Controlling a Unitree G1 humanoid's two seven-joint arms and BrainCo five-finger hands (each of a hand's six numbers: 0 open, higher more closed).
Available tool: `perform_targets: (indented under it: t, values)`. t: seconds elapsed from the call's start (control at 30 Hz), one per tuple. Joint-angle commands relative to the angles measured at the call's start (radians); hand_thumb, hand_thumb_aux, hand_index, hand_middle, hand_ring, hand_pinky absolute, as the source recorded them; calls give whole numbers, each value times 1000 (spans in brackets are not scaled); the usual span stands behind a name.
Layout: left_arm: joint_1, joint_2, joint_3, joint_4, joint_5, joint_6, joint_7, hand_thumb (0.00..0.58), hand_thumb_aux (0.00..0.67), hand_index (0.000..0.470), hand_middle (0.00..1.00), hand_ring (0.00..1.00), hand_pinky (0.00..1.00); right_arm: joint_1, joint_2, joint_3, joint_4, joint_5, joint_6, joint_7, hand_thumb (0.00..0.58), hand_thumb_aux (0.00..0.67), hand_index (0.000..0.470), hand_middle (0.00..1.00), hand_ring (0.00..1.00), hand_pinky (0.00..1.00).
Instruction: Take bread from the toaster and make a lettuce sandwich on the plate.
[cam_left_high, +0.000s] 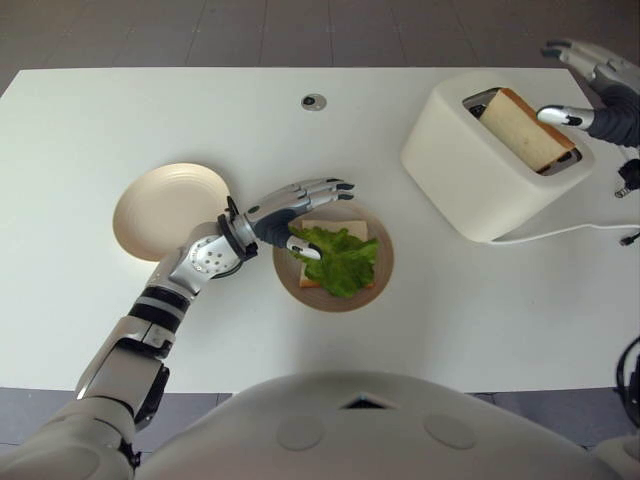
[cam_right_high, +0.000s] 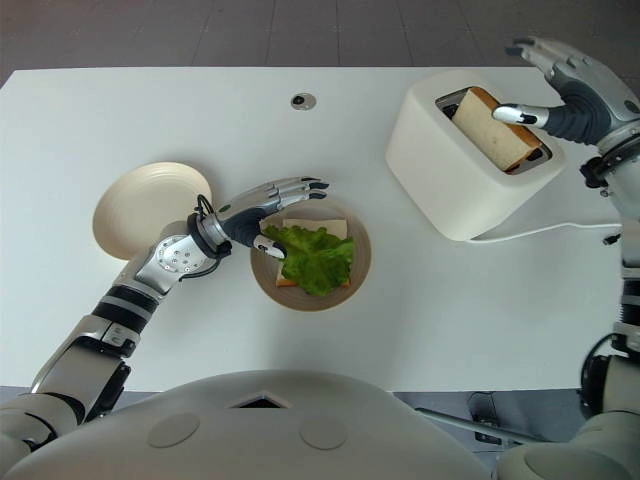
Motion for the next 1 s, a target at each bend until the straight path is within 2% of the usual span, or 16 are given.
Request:
perform_targets:
  t: [0.03,0.2,0.23,0.27,0.3,0.37,0.4,0.47,0.5,0.57,0.6,0.67,0.73,0.9,1.0]
  values:
    - [-14,-1,-6,22,13,-1,0,0,0,0,0,0,0,66,-62,54,72,-46,33,54,0,0,0,0,0,0]
    - [-6,1,-10,5,-7,-15,-14,0,0,0,0,0,0,132,-41,81,-30,80,-28,137,0,0,0,0,0,0]
    - [-4,1,-9,3,-8,-16,-15,0,0,0,0,0,0,136,-41,83,-46,98,-35,146,23,13,9,0,0,0]
    - [-4,1,-9,3,-9,-16,-16,0,0,0,0,0,0,137,-41,82,-58,113,-39,151,156,97,68,0,0,0]
    - [-5,0,-8,4,-8,-15,-16,0,0,0,0,0,0,134,-40,78,-65,123,-42,150,445,347,243,0,0,0]
    - [-9,-3,-10,9,-7,-15,-17,0,0,0,0,0,0,120,-32,56,-80,155,-49,136,523,460,323,0,0,0]
    - [-10,-4,-9,12,-5,-16,-14,0,0,0,0,0,0,97,-20,33,-91,180,-43,115,580,670,470,71,71,71]
    - [-14,-4,-7,19,0,-16,-10,0,0,0,0,0,0,49,-2,-3,-103,212,-23,71,580,670,470,271,271,271]
    - [-16,-5,-6,21,2,-16,-7,0,0,0,0,0,0,23,13,-17,-103,221,-12,44,580,670,470,412,412,412]
    - [-18,-5,-5,26,5,-18,-3,0,0,0,0,0,0,-19,45,-37,-104,237,16,-2,580,670,470,573,573,573]
    - [-20,-5,-4,29,6,-19,0,0,0,0,0,0,0,-39,57,-46,-101,240,22,-27,580,670,470,706,706,706]
    - [-21,-6,-4,33,8,-20,4,0,0,0,0,0,0,-70,75,-60,-102,251,25,-59,580,670,470,875,875,875]
    - [-23,-7,-3,36,8,-20,7,0,0,0,0,0,0,-89,88,-72,-112,277,21,-71,580,670,470,988,988,988]
    - [-26,-14,20,33,-85,-48,3,0,0,0,0,0,0,-122,134,-86,-176,419,10,-47,580,670,470,1000,1000,1000]
    - [-12,-11,12,12,-336,-85,-87,0,0,0,0,0,0,-111,170,-21,-234,511,33,31,580,670,470,1000,1000,1000]
